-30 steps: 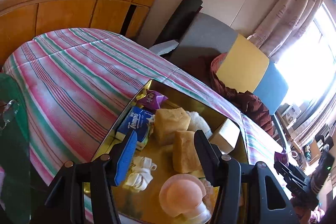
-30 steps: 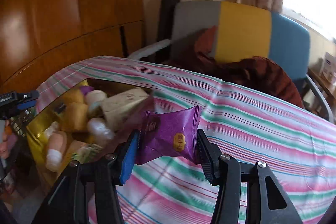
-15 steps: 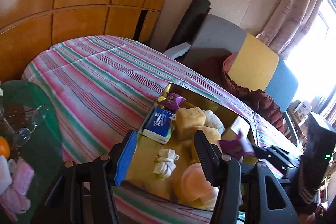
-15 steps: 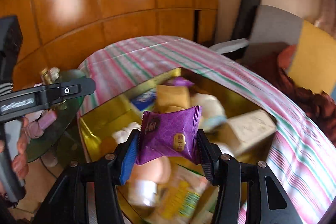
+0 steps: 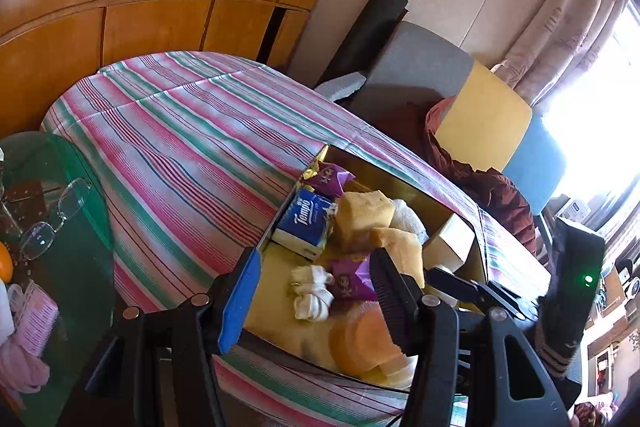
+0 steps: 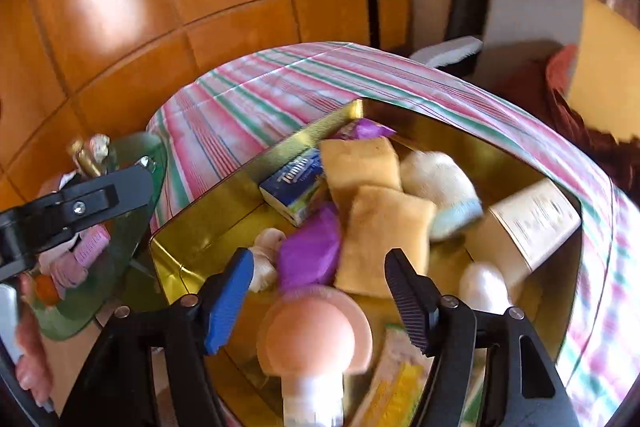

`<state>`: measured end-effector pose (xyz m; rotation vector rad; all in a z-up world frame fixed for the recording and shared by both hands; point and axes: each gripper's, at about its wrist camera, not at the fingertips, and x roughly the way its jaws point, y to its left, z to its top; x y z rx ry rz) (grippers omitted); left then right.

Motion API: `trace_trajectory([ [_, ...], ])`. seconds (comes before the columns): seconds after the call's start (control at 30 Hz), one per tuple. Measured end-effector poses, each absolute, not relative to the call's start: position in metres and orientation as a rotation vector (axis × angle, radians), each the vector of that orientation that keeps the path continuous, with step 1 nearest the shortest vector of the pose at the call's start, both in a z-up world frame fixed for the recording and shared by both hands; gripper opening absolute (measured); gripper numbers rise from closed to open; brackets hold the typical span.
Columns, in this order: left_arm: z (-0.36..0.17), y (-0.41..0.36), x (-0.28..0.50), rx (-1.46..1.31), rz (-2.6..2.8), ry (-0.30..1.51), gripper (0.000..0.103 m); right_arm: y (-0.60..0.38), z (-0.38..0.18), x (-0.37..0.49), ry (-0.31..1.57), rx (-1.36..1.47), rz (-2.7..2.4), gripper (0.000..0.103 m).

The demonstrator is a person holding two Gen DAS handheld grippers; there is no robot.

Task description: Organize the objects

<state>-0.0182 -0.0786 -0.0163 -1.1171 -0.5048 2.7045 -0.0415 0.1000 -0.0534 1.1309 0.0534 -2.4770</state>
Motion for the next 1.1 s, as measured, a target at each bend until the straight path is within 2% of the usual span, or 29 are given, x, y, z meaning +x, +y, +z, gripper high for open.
trace_trajectory([
  [0.1,-0.017,-0.071,-0.018,-1.138,2.699,-0.483,0.057,0.113,-0.053,-0.032,-0.014,1.140,-2.511,0.076],
  [0.2,-0.017,-0.064,-0.017,-1.158,2.698,-0.458,0.057,0.122,-0.051,-0.023,-0.045,1.147,-2.539,0.077],
  [0.37,-0.014,-0.053,-0.012,-1.162,2.733,-0.393,0.057,0.131,-0.038,-0.005,-0.028,1.135,-2.624,0.088],
  [0.5,-0.012,-0.047,-0.008,-1.170,2.761,-0.354,0.057,0.136,-0.026,0.006,-0.009,1.110,-2.693,0.102],
  [0.8,-0.007,-0.035,0.001,-1.177,2.805,-0.261,0.057,0.149,-0.012,0.017,-0.042,1.151,-2.800,0.103],
  [1.1,0.004,-0.017,0.011,-1.124,2.907,-0.028,0.057,0.162,-0.008,0.022,-0.096,1.193,-2.887,0.103],
])
